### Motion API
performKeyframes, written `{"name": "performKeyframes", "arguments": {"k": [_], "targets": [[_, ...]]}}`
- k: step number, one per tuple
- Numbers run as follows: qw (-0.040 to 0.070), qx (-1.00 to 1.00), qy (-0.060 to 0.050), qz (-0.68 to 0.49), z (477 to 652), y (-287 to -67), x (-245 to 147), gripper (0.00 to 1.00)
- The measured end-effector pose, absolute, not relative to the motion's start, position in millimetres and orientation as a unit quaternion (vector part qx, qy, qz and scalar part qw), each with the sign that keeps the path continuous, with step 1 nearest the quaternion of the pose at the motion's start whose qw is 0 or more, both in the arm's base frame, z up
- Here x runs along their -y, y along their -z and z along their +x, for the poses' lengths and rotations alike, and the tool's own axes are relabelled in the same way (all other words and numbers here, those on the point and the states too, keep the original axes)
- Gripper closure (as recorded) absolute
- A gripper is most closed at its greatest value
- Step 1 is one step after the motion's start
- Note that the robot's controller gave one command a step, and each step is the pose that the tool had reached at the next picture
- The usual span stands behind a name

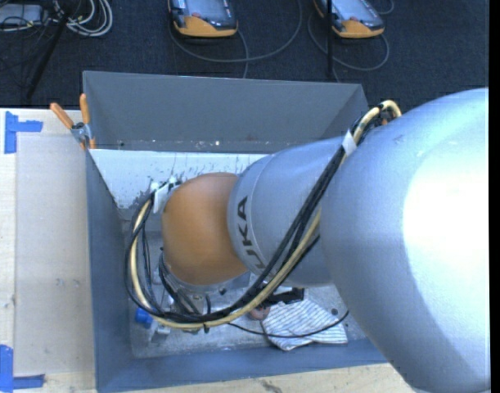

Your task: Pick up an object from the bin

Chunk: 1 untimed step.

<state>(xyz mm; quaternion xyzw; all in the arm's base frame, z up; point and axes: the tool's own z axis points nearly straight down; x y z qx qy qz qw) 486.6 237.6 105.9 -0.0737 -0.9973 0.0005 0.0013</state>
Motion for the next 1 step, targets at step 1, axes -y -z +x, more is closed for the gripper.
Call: {"name": "performKeyframes", "arguments": {"k": [1], "targets": [[0.001, 0.995, 0.0, -0.104, 486.2, -71.9, -232.6, 0.0]]}}
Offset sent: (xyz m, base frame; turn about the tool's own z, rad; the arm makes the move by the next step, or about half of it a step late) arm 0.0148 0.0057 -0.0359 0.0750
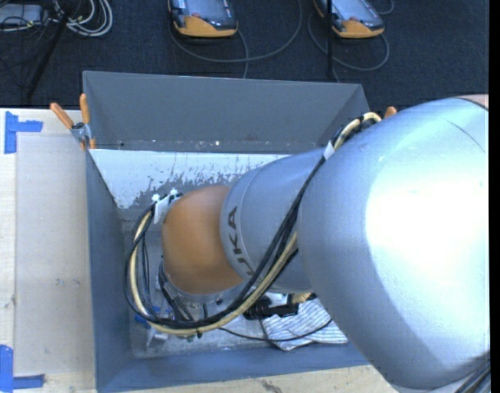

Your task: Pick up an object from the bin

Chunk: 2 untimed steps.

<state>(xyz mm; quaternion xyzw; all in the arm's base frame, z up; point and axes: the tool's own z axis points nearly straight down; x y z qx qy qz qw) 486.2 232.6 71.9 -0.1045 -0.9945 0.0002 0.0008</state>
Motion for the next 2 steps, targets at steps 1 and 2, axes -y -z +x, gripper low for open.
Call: {"name": "performKeyframes", "arguments": {"k": [1, 2], "targets": [[0.003, 0.994, 0.001, -0.111, 502.8, -75.6, -244.6, 1.0], [0.003, 0.994, 0.001, -0.111, 502.8, -75.6, -244.7, 1.0]]}}
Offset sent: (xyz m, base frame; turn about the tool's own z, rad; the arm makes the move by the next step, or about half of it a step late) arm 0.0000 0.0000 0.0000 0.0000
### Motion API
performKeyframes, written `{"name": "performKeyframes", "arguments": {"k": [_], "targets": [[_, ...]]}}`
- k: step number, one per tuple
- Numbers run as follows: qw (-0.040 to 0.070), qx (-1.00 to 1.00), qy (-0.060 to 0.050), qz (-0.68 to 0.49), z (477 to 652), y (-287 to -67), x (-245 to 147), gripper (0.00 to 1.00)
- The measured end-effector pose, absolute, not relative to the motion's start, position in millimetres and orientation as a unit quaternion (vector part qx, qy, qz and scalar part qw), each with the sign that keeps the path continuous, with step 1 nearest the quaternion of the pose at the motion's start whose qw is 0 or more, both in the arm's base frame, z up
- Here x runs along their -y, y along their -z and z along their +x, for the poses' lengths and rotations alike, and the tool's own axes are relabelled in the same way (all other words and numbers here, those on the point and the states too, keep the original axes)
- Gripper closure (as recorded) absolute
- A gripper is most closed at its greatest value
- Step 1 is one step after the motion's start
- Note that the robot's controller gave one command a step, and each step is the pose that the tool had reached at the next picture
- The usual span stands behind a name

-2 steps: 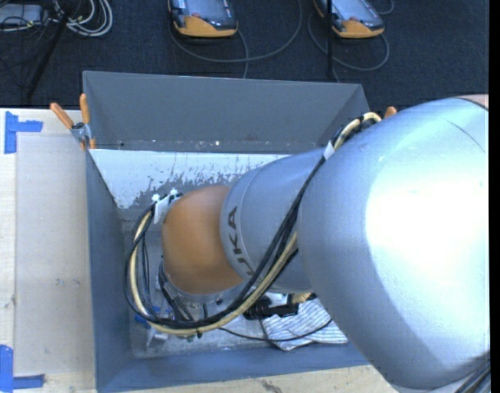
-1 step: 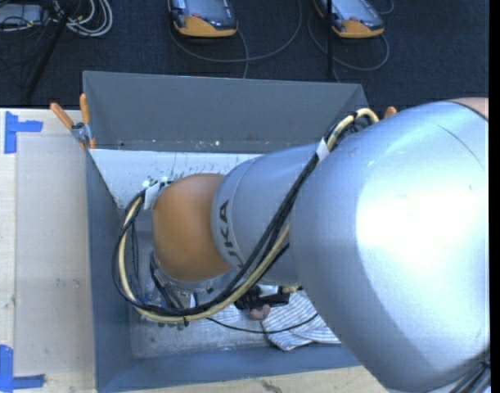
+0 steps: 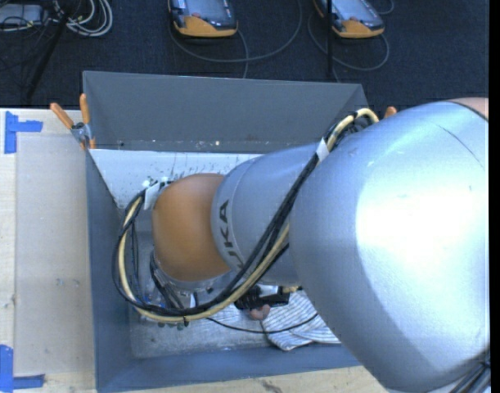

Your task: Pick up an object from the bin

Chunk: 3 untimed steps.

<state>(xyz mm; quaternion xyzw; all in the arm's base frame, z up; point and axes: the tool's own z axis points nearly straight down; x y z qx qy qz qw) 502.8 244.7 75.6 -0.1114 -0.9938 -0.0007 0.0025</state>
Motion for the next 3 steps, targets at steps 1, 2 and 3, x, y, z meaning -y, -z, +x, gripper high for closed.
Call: {"name": "performKeyframes", "arguments": {"k": [1, 2, 3], "targets": [[0.003, 0.994, 0.0, -0.111, 501.3, -79, -244, 1.0], [0.005, 0.994, -0.002, -0.112, 499.4, -98, -242, 1.0], [0.003, 0.994, -0.002, -0.112, 500.4, -120, -242, 1.0]]}}
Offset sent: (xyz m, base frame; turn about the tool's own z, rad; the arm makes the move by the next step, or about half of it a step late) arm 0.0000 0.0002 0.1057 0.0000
